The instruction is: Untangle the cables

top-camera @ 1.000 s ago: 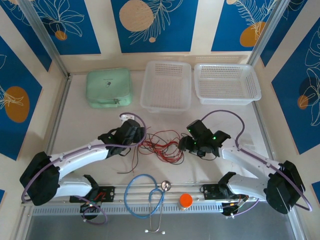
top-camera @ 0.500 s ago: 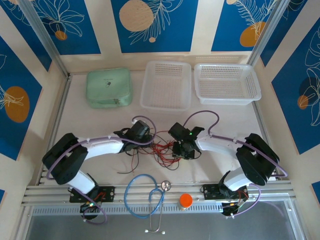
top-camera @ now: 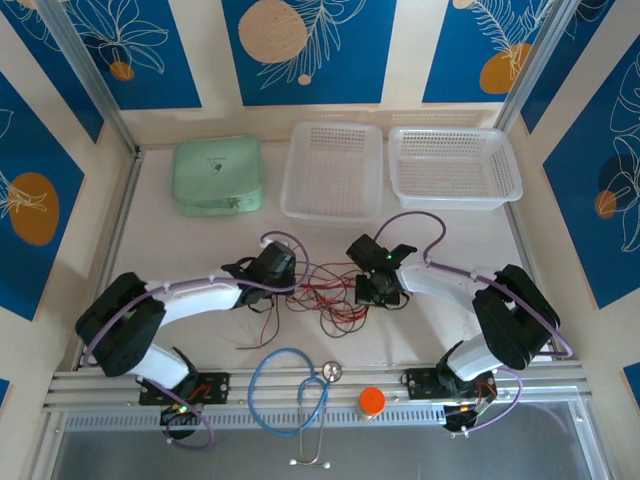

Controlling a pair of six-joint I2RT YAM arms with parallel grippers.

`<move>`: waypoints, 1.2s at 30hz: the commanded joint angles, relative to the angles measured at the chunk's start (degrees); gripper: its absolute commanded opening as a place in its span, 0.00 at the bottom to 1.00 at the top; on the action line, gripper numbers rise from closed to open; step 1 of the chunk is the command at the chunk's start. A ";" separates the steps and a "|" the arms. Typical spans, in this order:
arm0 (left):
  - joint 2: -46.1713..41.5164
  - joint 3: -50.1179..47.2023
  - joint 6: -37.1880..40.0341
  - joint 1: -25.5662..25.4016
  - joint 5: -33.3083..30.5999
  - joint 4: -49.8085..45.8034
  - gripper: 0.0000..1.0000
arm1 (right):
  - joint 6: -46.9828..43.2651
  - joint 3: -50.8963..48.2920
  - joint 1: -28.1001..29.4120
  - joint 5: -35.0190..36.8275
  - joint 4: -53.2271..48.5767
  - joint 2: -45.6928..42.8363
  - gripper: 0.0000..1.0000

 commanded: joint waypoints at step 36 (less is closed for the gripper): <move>-4.17 -3.94 1.60 0.48 0.40 0.16 0.74 | 21.94 0.63 4.74 -4.31 6.41 -3.30 0.71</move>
